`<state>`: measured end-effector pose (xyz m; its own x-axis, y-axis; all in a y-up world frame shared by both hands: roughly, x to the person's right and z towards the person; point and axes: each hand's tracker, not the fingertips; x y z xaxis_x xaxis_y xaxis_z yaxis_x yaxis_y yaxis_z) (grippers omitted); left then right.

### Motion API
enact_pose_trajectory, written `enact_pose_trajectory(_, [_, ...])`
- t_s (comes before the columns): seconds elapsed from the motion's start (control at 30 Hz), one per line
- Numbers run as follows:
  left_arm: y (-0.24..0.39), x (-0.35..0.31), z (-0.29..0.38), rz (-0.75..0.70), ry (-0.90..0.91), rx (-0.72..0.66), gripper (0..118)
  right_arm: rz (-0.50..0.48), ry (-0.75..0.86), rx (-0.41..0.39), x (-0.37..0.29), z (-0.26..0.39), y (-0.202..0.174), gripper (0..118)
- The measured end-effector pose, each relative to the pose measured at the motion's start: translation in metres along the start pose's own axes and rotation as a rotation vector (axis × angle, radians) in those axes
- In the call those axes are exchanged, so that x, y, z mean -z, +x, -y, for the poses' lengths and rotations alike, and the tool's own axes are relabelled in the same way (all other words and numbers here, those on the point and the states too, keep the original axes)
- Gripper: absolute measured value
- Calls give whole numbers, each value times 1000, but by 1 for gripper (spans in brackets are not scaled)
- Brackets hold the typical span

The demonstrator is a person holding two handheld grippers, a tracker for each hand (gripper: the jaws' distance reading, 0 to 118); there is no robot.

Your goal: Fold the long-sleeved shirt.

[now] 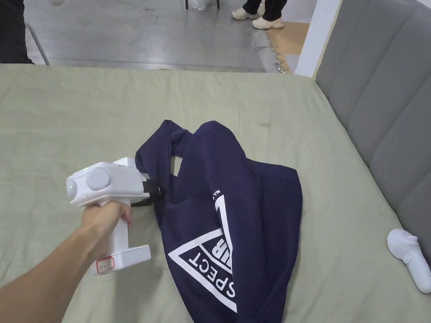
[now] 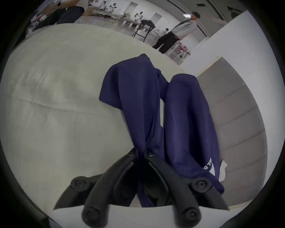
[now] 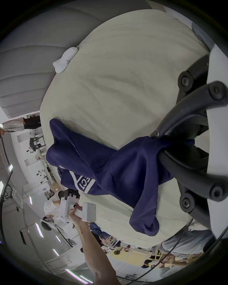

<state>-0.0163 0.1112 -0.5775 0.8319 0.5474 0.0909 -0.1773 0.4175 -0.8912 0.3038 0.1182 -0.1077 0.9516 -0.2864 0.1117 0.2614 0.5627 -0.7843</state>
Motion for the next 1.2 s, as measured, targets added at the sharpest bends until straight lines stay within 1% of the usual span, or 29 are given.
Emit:
enact_pose_trajectory(0.07, [-5, -8, 0, 21, 12, -59, 9, 1, 11, -4, -5, -1, 0, 3])
enact_pose_trajectory(0.1, [-4, -15, 1, 27, 22, -67, 8, 3, 21, -4, -8, -2, 0, 3])
enact_pose_trajectory(0.13, [-2, -26, 3, 21, 23, -34, 8, 6, 34, 0, -11, -3, 0, 3])
enact_pose_trajectory(0.17, [1, -39, 2, 12, 65, -5, 8, -1, 46, 6, -15, -4, 0, 3])
enact_pose_trajectory(0.2, [2, -51, 1, 42, 79, 6, 8, -9, 66, 8, -20, -6, 0, 3])
enact_pose_trajectory(0.23, [2, -68, 1, 74, 107, 5, 8, -19, 86, 1, -26, -8, -1, 3])
enact_pose_trajectory(0.27, [3, -84, 1, 101, 137, -31, 8, -22, 106, -11, -31, -11, -3, 3])
enact_pose_trajectory(0.3, [4, -103, 3, 122, 174, -28, 8, -22, 134, -16, -38, -14, -5, 3])
enact_pose_trajectory(0.37, [7, -137, 1, 143, 232, -22, 8, -55, 182, -13, -53, -23, -6, 3])
enact_pose_trajectory(0.5, [14, -222, 1, 202, 391, -37, 8, -78, 318, -36, -90, -56, -9, 3])
enact_pose_trajectory(0.57, [20, -267, -2, 214, 457, -31, 8, -102, 388, -51, -108, -80, -9, 3])
enact_pose_trajectory(0.63, [30, -312, -6, 244, 531, -4, 8, -106, 459, -96, -130, -112, -11, 3])
enact_pose_trajectory(0.73, [56, -382, -9, 248, 643, 52, 8, -142, 557, -149, -170, -170, -21, 3])
enact_pose_trajectory(0.77, [65, -402, -11, 248, 667, 63, 8, -140, 586, -163, -184, -190, -27, 3])
enact_pose_trajectory(0.8, [75, -426, -14, 259, 701, 72, 8, -146, 618, -186, -201, -212, -34, 3])
enact_pose_trajectory(0.83, [85, -448, -17, 267, 732, 92, 8, -153, 635, -230, -217, -234, -42, 3])
enact_pose_trajectory(0.9, [102, -485, -30, 239, 785, 123, 8, -130, 699, -289, -250, -272, -60, 3])
enact_pose_trajectory(0.93, [113, -505, -36, 231, 803, 137, 8, -149, 710, -314, -267, -292, -70, 3])
enact_pose_trajectory(1.0, [134, -541, -39, 208, 860, 164, 8, -148, 739, -317, -295, -324, -87, 3])
enact_pose_trajectory(1.1, [159, -591, -48, 227, 894, 175, 8, -150, 775, -321, -333, -370, -109, 3])
enact_pose_trajectory(1.17, [177, -618, -55, 149, 944, 239, 8, -159, 794, -311, -356, -397, -122, 3])
enact_pose_trajectory(1.2, [183, -633, -58, 143, 962, 240, 8, -165, 810, -301, -368, -410, -129, 3])
